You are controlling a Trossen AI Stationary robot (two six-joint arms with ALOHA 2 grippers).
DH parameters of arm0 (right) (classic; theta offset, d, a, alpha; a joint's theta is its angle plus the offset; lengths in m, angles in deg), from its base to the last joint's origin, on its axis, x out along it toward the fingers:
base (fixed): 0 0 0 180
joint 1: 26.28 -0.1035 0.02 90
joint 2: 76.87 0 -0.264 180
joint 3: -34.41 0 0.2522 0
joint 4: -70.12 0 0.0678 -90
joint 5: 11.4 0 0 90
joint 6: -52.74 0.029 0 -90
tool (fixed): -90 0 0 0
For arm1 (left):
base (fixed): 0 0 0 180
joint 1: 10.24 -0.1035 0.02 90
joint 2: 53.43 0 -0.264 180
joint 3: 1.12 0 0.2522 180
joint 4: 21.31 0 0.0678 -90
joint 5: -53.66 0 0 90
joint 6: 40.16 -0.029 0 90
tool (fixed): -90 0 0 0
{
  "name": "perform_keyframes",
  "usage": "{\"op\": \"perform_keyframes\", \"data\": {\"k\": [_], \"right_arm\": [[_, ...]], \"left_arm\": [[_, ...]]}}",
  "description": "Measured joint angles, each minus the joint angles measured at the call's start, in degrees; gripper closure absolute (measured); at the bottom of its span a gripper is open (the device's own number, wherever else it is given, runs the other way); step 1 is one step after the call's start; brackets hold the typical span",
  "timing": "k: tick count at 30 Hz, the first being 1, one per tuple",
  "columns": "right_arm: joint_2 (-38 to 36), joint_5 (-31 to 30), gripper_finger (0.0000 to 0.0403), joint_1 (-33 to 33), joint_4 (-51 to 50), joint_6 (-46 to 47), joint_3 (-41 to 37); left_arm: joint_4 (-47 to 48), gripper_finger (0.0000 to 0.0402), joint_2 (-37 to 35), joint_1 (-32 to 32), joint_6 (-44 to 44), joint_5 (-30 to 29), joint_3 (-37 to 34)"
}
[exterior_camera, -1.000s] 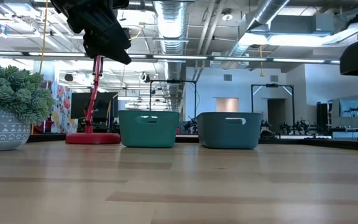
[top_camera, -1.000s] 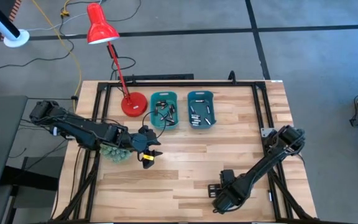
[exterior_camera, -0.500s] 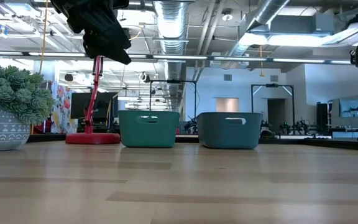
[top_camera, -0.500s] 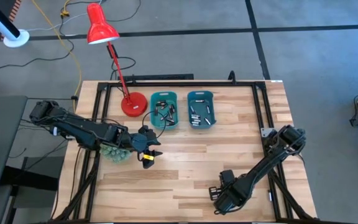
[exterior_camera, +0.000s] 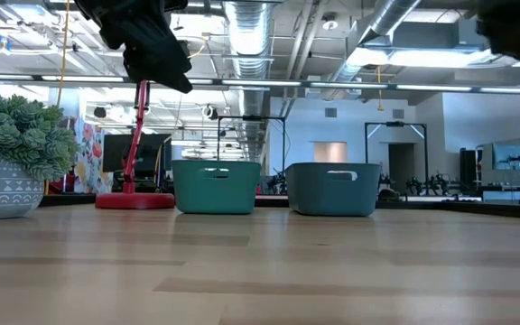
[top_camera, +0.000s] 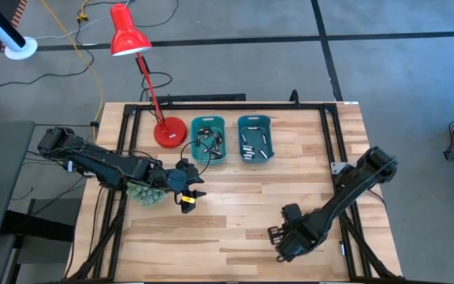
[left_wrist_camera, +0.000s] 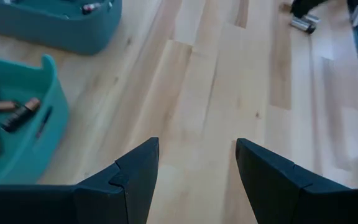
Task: Sort batteries
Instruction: Put the black battery into the green bin
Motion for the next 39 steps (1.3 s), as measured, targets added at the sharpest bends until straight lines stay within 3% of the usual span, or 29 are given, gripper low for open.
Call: {"op": "perform_keyframes", "data": {"k": [6,12,18,22,31,39], "right_arm": [[-7.3,-6.1,0.0371,6.7,-3.9,-12.3,0.1],[-13.1,-8.5,0.0371,19.7,-2.2,-35.7,0.1],[-16.0,-8.1,0.0372,33.9,10.4,-61.1,0.1],[-15.7,-2.5,0.0373,41.9,20.1,-73.1,0.2],[-3.1,9.3,0.0374,52.3,24.0,-93.0,11.1],[13.6,11.7,0.0373,55.7,22.3,-104.2,27.3]], "left_arm": [[0.0,0.0192,0.0,-1.0,-3.4,-1.0,0.0],[0.0,0.0192,0.0,-1.9,-6.1,-1.0,0.0],[0.2,0.0192,0.0,-2.6,-8.7,-1.0,0.0],[0.2,0.0192,0.0,-3.0,-5.7,-1.0,0.0],[0.1,0.0192,0.0,-3.0,-1.4,-1.0,0.0],[0.0,0.0192,0.0,-2.4,2.8,-1.0,0.0]]}}
